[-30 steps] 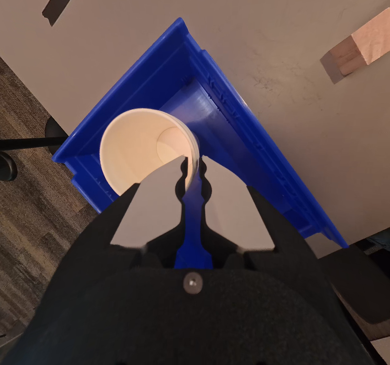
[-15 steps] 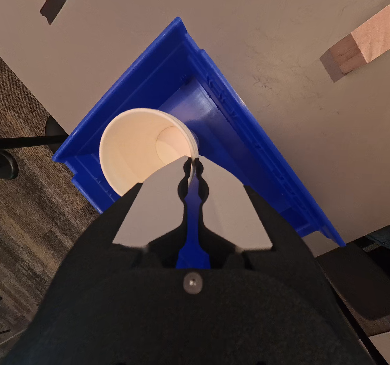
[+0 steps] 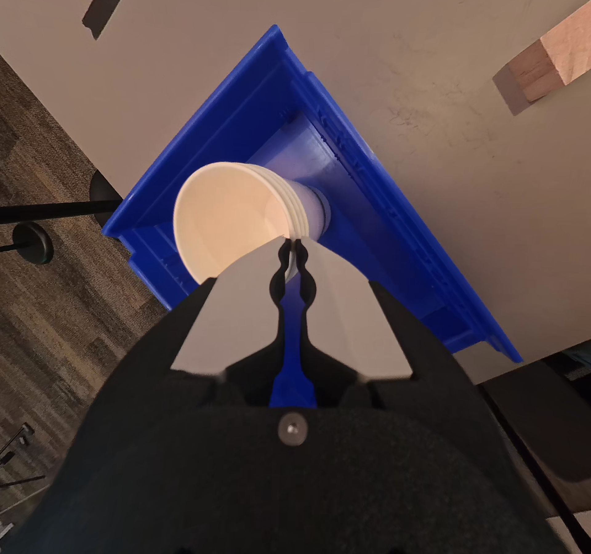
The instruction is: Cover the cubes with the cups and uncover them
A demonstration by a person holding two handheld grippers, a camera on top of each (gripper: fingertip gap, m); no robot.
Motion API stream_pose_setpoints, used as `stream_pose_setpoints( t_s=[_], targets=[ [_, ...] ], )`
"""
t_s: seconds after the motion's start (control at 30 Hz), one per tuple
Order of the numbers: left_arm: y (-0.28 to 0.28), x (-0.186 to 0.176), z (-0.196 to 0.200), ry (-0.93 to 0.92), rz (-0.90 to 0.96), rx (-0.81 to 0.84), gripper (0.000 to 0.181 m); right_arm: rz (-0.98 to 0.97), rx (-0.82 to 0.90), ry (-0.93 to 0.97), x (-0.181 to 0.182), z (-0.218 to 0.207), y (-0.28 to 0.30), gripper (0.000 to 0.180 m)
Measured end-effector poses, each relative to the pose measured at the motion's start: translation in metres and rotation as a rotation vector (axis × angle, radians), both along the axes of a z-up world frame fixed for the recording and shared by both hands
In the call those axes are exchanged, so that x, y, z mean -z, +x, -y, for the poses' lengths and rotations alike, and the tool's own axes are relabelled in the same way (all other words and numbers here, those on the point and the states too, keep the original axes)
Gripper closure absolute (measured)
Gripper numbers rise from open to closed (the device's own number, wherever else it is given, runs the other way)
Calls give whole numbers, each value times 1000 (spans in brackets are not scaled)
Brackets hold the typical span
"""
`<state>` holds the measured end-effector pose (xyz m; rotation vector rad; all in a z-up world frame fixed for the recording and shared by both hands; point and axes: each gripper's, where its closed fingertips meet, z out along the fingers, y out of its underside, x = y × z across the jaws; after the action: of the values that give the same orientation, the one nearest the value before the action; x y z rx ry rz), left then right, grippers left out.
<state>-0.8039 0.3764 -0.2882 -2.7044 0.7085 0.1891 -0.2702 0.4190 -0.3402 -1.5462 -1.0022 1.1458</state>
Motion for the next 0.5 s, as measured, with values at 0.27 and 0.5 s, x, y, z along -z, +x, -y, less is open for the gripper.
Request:
stream_pose_setpoints(
  t_s=[0.27, 0.5],
  targets=[
    [0, -15, -1, 50, -68, 8, 177, 4, -1, 4, 0, 1, -1, 104],
    [8, -28, -2, 91, -170, 23, 178, 5, -1, 6, 0, 1, -1, 104]
  ],
)
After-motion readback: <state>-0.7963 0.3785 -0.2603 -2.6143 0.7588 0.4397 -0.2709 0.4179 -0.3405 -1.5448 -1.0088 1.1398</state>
